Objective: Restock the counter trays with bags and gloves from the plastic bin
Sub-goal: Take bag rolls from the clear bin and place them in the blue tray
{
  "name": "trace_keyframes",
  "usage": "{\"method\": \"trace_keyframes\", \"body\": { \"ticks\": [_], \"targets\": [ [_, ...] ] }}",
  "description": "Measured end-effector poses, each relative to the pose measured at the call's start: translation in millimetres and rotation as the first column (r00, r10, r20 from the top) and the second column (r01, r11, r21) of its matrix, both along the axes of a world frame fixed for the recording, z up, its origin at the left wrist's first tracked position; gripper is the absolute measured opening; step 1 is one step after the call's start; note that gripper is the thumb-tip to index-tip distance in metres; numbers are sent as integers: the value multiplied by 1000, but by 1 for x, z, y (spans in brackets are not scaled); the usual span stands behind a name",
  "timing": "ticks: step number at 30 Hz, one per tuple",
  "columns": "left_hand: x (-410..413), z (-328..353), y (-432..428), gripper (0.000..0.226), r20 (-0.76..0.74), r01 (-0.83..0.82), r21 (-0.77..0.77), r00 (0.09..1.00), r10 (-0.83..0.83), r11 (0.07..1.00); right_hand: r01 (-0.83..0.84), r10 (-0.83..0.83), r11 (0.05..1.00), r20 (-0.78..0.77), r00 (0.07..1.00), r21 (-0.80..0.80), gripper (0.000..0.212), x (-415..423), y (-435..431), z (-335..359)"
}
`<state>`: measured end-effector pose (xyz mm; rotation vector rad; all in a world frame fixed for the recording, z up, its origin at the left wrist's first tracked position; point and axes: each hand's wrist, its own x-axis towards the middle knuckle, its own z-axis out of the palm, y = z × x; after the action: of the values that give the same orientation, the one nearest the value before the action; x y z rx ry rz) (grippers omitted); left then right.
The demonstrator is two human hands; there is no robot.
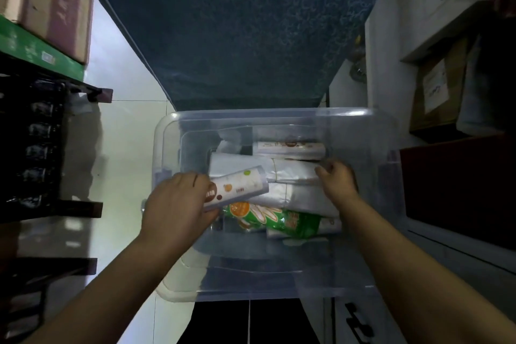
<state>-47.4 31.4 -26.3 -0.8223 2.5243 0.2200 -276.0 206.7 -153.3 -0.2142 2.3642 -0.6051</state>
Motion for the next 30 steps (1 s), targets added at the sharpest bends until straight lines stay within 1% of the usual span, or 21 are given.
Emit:
{"method": "trace_keyframes", "body": {
  "ticks": [2,4,6,9,10,12,15,17,18,19,20,21,23,24,27,30],
  "targets": [
    [0,-9,-3,60,29,-10,-17,1000,10,1000,-49,54,989,-31,998,138,37,-13,-8,-26],
    [1,-19,-2,61,39,16,-51,999,-14,999,-40,35,981,29,999,191,48,-18,-20,-43],
    [0,-26,-1,61,42,46,-72,998,-43,996,27,-39,986,67,997,166,53,-17,-30,-56],
    [-3,-31,0,61,26,51,-83,998,-49,995,273,-279,958,64,958,91,59,-11,-40,-64],
    [-3,-32,0,60,14,48,-88,999,-47,995,318,-320,947,52,946,43,54,-8,-42,-63],
    [-4,-32,-1,59,-11,49,-101,999,-50,994,348,-347,935,18,938,-67,38,-2,-43,-59],
    [-2,-33,0,60,-24,54,-113,998,-57,992,321,-344,920,-69,936,-223,36,9,-44,-45],
    [-2,-33,2,61,-23,65,-119,997,-68,991,284,-329,911,-111,938,-298,38,16,-45,-35],
    [-2,-32,3,62,-24,66,-118,997,-69,991,267,-313,905,-96,945,-331,41,20,-44,-30],
    [-2,-31,3,62,-27,61,-114,998,-65,992,250,-288,900,-57,956,-357,48,25,-44,-24],
    [-2,-29,3,62,-25,51,-106,998,-54,993,221,-244,906,-19,969,-361,59,30,-44,-19],
    [-2,-25,3,62,-22,40,-97,999,-43,994,170,-184,921,-7,983,-351,64,35,-42,-13],
    [-3,-17,3,59,-37,27,-80,999,-30,996,25,-46,956,-64,997,-293,56,46,-37,2],
    [-3,-11,2,56,-56,22,-67,998,-26,998,-10,-15,961,-87,996,-275,50,50,-33,13],
    [-1,10,0,49,-108,8,-54,994,-13,999,6,-56,949,-153,987,-314,41,58,-14,55],
    [2,37,-4,52,-176,12,-53,984,-21,999,52,-139,929,-214,967,-366,36,59,13,111]
  ]
}}
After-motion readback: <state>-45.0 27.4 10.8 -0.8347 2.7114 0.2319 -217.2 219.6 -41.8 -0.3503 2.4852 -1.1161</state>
